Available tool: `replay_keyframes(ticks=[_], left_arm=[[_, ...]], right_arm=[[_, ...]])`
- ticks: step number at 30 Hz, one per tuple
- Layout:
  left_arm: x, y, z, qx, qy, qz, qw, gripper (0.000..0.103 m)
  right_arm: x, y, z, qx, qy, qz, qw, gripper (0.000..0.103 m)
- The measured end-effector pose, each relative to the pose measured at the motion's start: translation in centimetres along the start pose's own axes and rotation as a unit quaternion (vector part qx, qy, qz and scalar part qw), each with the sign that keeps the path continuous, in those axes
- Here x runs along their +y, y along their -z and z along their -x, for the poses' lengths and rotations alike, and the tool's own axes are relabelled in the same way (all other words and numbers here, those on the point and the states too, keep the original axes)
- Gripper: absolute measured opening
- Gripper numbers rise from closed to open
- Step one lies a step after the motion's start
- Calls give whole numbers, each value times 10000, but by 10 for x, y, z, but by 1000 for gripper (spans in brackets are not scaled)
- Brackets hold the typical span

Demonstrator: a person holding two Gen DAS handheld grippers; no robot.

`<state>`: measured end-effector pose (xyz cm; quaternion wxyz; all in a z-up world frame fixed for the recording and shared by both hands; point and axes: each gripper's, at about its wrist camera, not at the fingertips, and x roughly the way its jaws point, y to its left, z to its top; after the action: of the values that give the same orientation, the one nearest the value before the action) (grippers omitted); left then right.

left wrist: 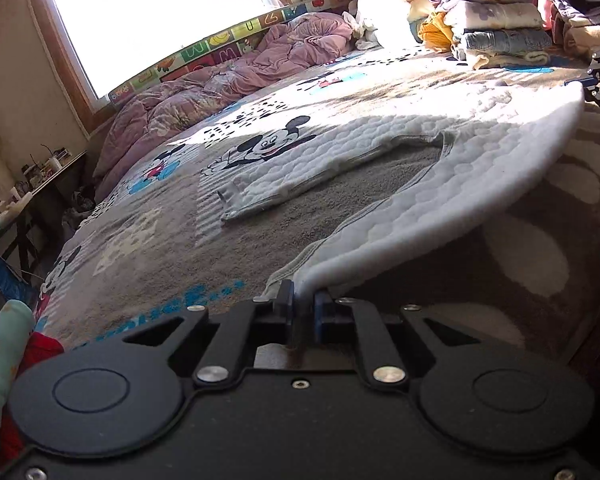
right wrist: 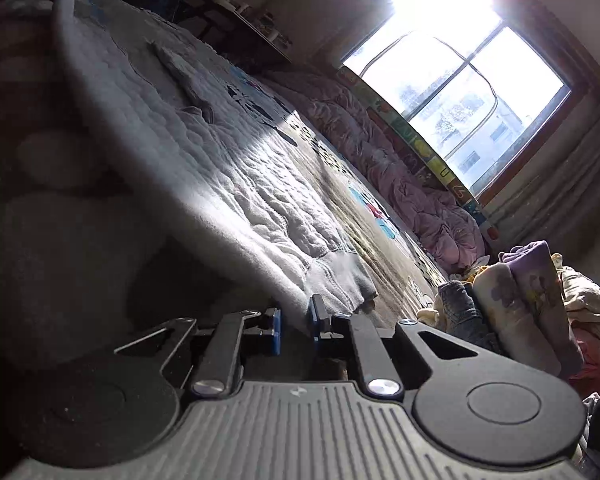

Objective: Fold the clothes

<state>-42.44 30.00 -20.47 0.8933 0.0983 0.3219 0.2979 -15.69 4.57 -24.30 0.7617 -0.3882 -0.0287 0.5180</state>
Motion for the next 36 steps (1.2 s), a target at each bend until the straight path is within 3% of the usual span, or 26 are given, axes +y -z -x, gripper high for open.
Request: replay_keyframes(ticks=[6,15,21,23,31,36], left_arm=[[32,-49,-13,-20,155,767,9969,7],[71,-131,-67,833,415,822,9923,6],[74,-172,-107,1369,351,404,9891,6],[78,-176,-121,1631,318,174,9859,6],[93,-193,-186,2053,203,268,9781,5],[101,-189,-220,2366,314,628,9691,5]], right_arm=[[-31,-16,-8,-145,-10,-575,9982,11],[-70,-35,-55,-234,28,-1145,9931,10],[-94,-39,-102,-169,-76,-1748,9844,8],[-99,-38,-115,-103,-72,-1911,9815,8],[-111,-37,-161,173,-167,-2269,9736,8],[-112,-37,-182,345,-189,-2297,9725,8]])
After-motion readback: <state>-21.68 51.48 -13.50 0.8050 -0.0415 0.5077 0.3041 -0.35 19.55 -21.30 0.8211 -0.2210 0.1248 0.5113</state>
